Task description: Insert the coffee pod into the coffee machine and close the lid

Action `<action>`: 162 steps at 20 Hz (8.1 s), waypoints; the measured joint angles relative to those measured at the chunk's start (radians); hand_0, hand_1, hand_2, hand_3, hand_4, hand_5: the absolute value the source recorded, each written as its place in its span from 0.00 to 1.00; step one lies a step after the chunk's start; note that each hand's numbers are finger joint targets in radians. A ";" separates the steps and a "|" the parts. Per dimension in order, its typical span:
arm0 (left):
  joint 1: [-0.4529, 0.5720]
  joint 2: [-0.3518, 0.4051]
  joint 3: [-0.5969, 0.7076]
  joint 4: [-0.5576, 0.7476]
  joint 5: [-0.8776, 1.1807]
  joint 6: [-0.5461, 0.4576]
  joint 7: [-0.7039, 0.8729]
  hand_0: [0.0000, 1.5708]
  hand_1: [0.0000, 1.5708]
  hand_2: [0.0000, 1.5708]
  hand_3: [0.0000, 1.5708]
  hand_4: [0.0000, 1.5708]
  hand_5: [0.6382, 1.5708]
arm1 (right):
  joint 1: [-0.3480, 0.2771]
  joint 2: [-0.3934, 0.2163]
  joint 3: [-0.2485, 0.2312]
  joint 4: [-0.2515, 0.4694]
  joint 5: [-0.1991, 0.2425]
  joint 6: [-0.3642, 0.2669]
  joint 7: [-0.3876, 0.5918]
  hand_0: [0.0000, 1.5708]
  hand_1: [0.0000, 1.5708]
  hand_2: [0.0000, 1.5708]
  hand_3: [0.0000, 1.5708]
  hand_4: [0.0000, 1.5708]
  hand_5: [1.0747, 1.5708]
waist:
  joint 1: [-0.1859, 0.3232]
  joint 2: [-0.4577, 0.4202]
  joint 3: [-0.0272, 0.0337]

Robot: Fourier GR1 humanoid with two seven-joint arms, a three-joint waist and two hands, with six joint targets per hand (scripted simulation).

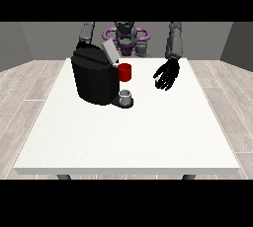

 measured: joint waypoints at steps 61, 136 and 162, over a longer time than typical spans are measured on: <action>-0.586 -0.004 0.139 0.179 -0.111 -0.421 0.109 0.78 0.78 0.82 0.79 0.30 1.00 | -0.113 -0.023 -0.022 0.210 -0.001 -0.028 -0.048 0.00 0.00 0.00 0.00 0.00 1.00 | -0.100 -0.099 0.0006; -0.739 0.107 0.137 0.264 -0.270 -0.233 -0.118 0.59 0.59 0.62 0.44 0.00 1.00 | -0.242 -0.068 -0.087 0.181 0.015 -0.058 -0.017 0.00 0.00 0.00 0.00 0.09 1.00 | -0.166 0.124 0.0014; -0.615 0.010 0.106 0.246 -0.305 -0.227 -0.095 0.00 0.00 0.11 0.00 0.00 1.00 | -0.145 -0.079 -0.170 0.319 -0.027 -0.067 -0.068 0.00 0.00 0.00 0.00 0.00 1.00 | -0.020 -0.046 0.0011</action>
